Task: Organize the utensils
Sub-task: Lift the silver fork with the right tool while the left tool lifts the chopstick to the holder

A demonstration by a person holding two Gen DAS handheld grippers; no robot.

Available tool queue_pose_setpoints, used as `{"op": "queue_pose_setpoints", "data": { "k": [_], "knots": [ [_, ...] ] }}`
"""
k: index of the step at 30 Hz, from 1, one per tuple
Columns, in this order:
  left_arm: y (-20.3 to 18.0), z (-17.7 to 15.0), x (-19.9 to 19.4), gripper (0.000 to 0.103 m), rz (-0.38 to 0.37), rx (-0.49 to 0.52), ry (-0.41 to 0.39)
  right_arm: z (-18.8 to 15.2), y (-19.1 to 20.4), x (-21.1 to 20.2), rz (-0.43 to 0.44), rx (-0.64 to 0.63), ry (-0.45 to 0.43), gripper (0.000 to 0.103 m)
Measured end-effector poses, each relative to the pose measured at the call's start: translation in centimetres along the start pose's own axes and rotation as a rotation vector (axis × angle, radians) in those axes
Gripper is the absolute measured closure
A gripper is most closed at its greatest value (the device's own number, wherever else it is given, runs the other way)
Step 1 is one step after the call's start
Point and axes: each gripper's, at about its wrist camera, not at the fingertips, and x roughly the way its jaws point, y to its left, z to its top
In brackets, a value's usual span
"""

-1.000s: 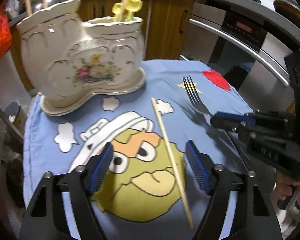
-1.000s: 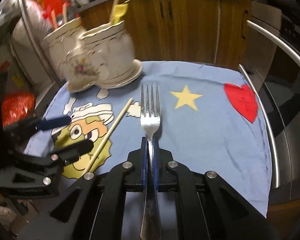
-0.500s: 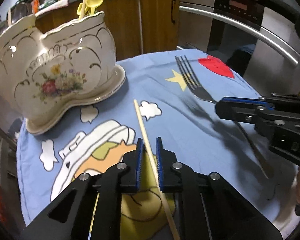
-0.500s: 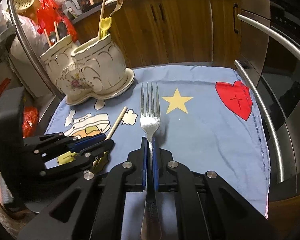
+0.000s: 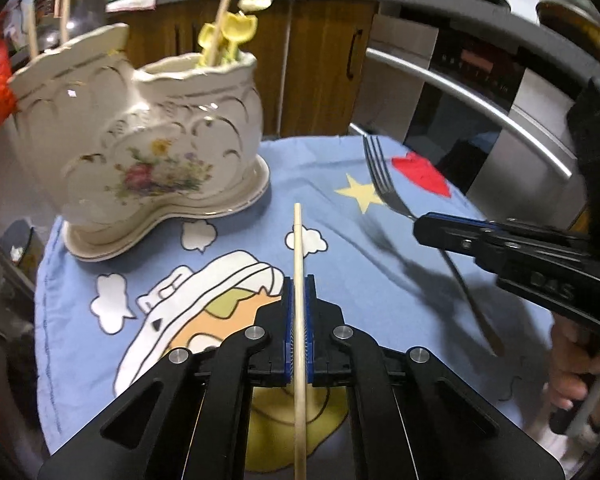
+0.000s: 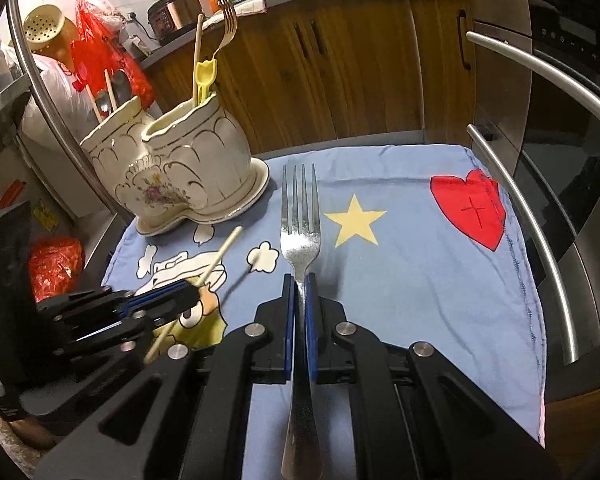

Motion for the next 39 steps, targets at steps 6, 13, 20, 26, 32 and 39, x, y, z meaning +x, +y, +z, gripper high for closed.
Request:
{"op": "queue_pose_setpoints", "data": {
  "k": [6,13,20,26,32,39],
  "knots": [
    [1.3,0.2,-4.1,0.098,-0.036,-0.015,-0.134,0.6,1.1,-0.3,0.035,-0.002,-0.053,0.098],
    [4.1,2.1,-9.9,0.098,-0.039,-0.058,-0.341,2.7,3.7,-1.5,0.102,-0.021,-0.143,0.098],
    [7.6,7.7,-13.8,0.098,-0.014,-0.065,-0.51,8.4,6.9,-2.9,0.139,-0.107,-0.281,0.098],
    [10.4,12.3,-13.9,0.098,-0.047,-0.106,-0.648,13.4,9.0,-1.8,0.207,-0.133,-0.412,0.098],
    [12.1,13.9,-11.6,0.098,-0.027,-0.12,-0.734,15.6,10.3,0.3,0.243,-0.165,-0.53,0.098],
    [13.4,14.5,-9.1,0.098,0.026,-0.148,-0.795,15.9,10.6,3.2,0.229,-0.186,-0.582,0.098]
  ]
}}
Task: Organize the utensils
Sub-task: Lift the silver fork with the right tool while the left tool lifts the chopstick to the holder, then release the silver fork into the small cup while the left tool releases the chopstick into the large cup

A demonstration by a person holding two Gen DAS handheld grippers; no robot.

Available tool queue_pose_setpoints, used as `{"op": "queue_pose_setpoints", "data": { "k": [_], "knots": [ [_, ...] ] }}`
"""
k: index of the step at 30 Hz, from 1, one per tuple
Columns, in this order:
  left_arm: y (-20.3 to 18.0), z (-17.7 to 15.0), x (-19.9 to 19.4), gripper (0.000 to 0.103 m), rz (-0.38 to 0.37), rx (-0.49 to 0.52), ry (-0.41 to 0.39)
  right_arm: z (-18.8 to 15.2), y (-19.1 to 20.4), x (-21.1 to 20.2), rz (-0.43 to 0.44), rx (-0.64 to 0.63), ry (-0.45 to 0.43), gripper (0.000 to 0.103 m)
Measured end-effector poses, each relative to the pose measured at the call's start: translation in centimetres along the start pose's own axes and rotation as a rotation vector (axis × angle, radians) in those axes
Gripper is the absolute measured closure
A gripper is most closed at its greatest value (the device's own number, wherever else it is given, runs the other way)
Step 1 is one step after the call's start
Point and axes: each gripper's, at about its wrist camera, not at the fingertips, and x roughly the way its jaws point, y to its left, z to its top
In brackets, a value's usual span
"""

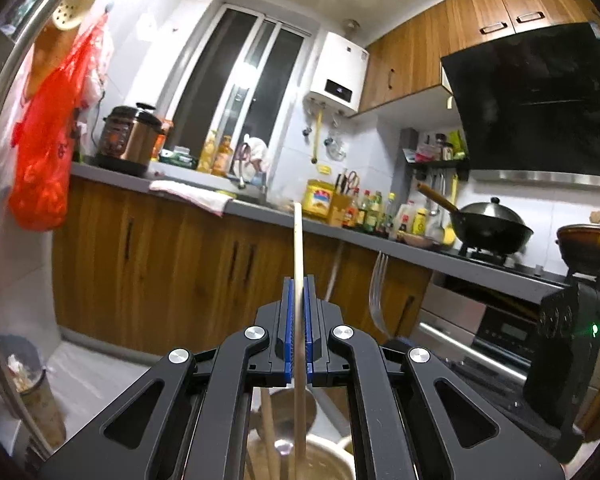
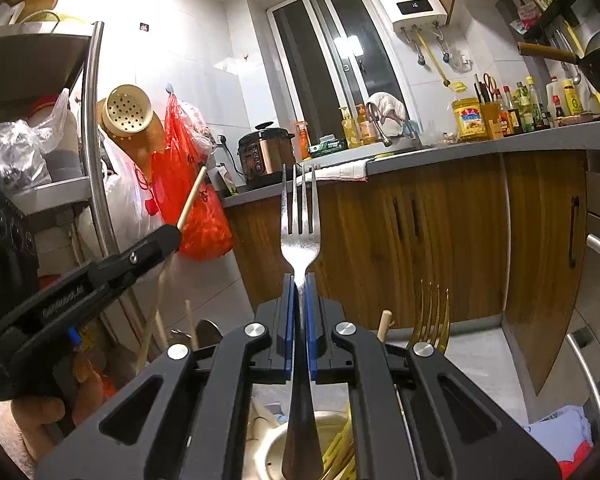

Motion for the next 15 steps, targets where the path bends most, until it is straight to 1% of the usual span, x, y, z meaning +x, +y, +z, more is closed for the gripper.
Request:
{"op": "queue_pose_setpoints", "data": {
  "k": [4,7,11,15],
  "knots": [
    [-0.4,-0.9,0.6,0.098,0.014,0.036,-0.015,-1.1,-0.1,0.9,-0.007,-0.015,0.012,0.098],
    [-0.8,-1.8,0.6,0.098,0.029,0.088,-0.02,-2.1,-0.3,1.2,-0.012,-0.028,0.027,0.098],
    [-1.1,-2.6,0.1,0.098,0.025,0.119,-0.003,-3.1,-0.5,1.2,-0.009,-0.04,0.049,0.098],
    [-1.1,-3.1,-1.4,0.098,0.021,0.131,0.023,-3.9,-0.3,0.4,0.002,-0.056,0.07,0.098]
  ]
}}
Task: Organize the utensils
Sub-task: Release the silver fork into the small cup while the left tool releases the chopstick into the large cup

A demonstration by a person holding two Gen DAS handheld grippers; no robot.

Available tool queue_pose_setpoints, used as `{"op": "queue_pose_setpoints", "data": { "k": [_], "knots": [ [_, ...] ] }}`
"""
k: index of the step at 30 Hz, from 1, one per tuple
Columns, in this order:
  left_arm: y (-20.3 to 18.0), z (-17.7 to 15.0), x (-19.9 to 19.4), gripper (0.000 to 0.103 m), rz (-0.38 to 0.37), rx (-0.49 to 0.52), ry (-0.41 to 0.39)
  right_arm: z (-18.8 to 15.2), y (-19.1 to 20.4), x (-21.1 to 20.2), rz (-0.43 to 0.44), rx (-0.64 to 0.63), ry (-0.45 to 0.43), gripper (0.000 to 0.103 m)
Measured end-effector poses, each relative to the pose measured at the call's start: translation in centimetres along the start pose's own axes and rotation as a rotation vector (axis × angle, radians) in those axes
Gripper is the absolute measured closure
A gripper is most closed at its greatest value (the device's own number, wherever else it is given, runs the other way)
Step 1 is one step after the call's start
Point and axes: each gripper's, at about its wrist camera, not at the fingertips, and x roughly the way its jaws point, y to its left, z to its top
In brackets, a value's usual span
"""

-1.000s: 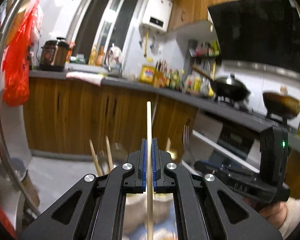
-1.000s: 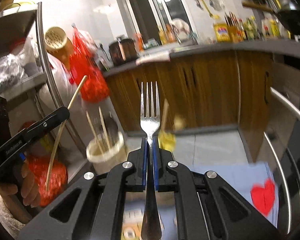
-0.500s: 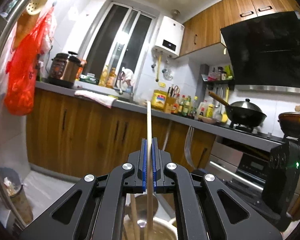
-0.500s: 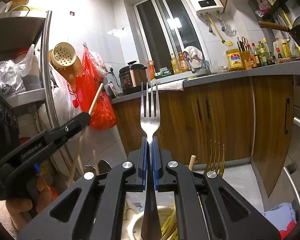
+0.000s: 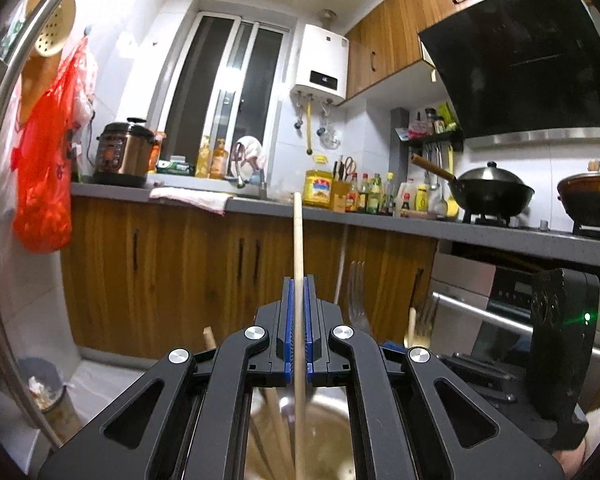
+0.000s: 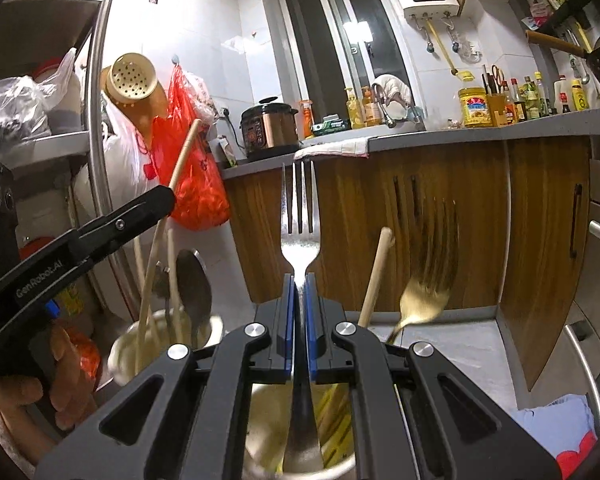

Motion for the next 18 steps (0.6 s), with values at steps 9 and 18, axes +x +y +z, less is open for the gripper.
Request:
{"op": "queue_pose_setpoints", "data": {
  "k": [9,18],
  "knots": [
    [-0.3,-1.6,-2.1,0.098,-0.036,0.008,0.151,-1.3,0.1,-2.0,0.019,-0.009,0.042,0.098],
    [-0.8,-2.7,-1.5,0.098,-0.037,0.027,0.322,-2.5,0.7,-2.3,0.025,-0.011,0.162,0.098]
  ]
}}
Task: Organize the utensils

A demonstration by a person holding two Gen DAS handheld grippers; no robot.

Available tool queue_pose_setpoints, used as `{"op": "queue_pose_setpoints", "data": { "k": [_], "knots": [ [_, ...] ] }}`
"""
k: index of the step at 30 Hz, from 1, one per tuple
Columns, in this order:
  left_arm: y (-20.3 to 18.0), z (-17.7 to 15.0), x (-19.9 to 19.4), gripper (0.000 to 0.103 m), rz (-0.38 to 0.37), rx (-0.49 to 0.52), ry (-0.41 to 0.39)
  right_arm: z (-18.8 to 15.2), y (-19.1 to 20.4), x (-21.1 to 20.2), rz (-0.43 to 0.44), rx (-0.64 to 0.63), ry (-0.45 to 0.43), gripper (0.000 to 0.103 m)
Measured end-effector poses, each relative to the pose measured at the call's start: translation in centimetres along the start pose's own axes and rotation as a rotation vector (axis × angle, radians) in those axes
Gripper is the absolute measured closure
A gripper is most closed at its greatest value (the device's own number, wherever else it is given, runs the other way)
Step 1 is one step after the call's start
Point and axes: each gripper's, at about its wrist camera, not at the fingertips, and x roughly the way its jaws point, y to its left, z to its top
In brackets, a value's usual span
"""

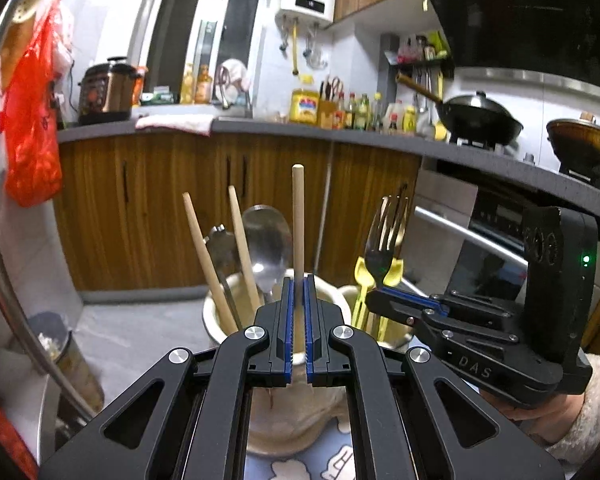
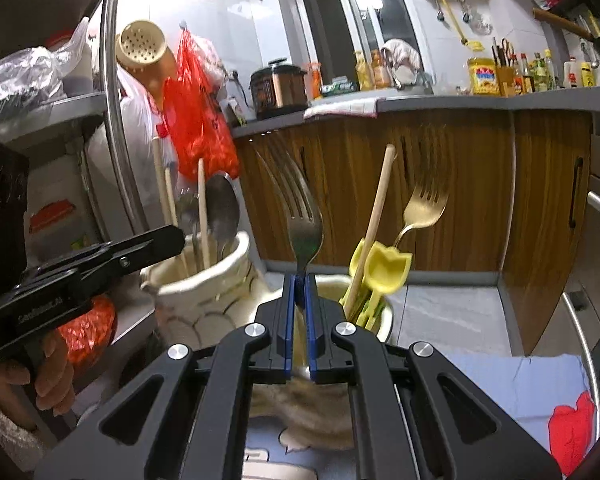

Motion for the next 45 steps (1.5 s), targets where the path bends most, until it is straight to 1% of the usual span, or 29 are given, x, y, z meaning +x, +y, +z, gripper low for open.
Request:
{"op": "queue_pose_setpoints", "data": {
  "k": [2,5,16,17,19,24,27,28,29,30,31,34,36,37,38,40,41,42,43,44,45],
  "knots": [
    [-0.1,-0.1,0.3,0.098,0.004,0.005,0.024,-0.2,0.2,0.1,-0.008,-0.006,0.024,0.098],
    [-0.4,-0.2,0.5,0.098,0.011,0.019,0.046,-0.2,0.2,-0.1,-0.017,-0.013,0.032,0.098],
    [-0.3,-0.2,0.7,0.098,0.02,0.02,0.045,-0.2,-0.7,-0.1,-0.022,0.027,0.042,0.098],
    [-0.4,-0.2,0.7,0.094,0.024,0.021,0.045,-0.2,-0.8,0.0,-0.024,0.032,0.041,0.098],
    [-0.2,-0.2,0.6,0.09,0.025,0.017,0.039,-0.2,-1.1,0.2,-0.024,0.052,0.04,0.098],
    [-0.3,-0.1,0.7,0.087,0.026,0.017,0.035,-0.2,-1.4,0.5,-0.025,0.068,0.044,0.097],
    [-0.3,-0.1,0.8,0.082,0.023,0.014,0.032,-0.2,-1.5,0.5,-0.026,0.071,0.045,0.096],
    [-0.3,-0.1,0.8,0.079,0.023,0.013,0.031,-0.2,-1.6,0.5,-0.025,0.073,0.045,0.092],
    [-0.3,-0.1,0.8,0.075,0.02,0.011,0.03,-0.2,-1.7,0.4,-0.021,0.078,0.044,0.08],
    [-0.4,0.0,0.7,0.074,0.023,0.009,0.028,-0.1,-1.7,0.4,-0.017,0.081,0.042,0.076],
    [-0.4,0.0,0.7,0.073,0.023,0.008,0.029,-0.1,-1.7,0.3,-0.009,0.083,0.04,0.073],
    [-0.7,0.3,0.6,0.073,0.019,0.011,0.044,0.3,-1.6,-0.2,-0.028,0.071,0.034,0.073],
    [-1.0,0.7,-0.2,0.068,0.017,0.008,0.039,0.7,-1.5,-1.0,-0.028,0.079,0.033,0.071],
    [-1.0,0.8,-0.7,0.061,0.012,0.001,0.036,1.0,-1.5,-1.6,-0.03,0.083,0.033,0.065],
    [-1.2,0.9,-1.0,0.054,0.01,-0.005,0.034,1.2,-1.3,-2.1,-0.033,0.083,0.034,0.062],
    [-1.3,1.1,-2.3,0.048,0.014,-0.015,0.032,1.7,-1.1,-3.6,-0.056,0.079,0.038,0.059],
    [-1.4,1.2,-2.9,0.043,0.021,-0.015,0.035,1.8,-1.0,-4.5,-0.07,0.076,0.044,0.055],
    [-1.5,1.1,-3.4,0.04,0.028,-0.015,0.036,2.0,-0.9,-5.2,-0.08,0.077,0.049,0.053],
    [-1.5,1.1,-4.1,0.033,0.039,-0.017,0.036,2.0,-0.9,-5.9,-0.089,0.08,0.055,0.048],
    [-1.6,1.1,-4.8,0.03,0.046,-0.018,0.038,2.1,-0.9,-6.9,-0.101,0.085,0.066,0.043],
    [-1.8,1.1,-5.6,0.028,0.054,-0.02,0.041,2.2,-0.8,-7.6,-0.107,0.092,0.071,0.041]
  ]
}}
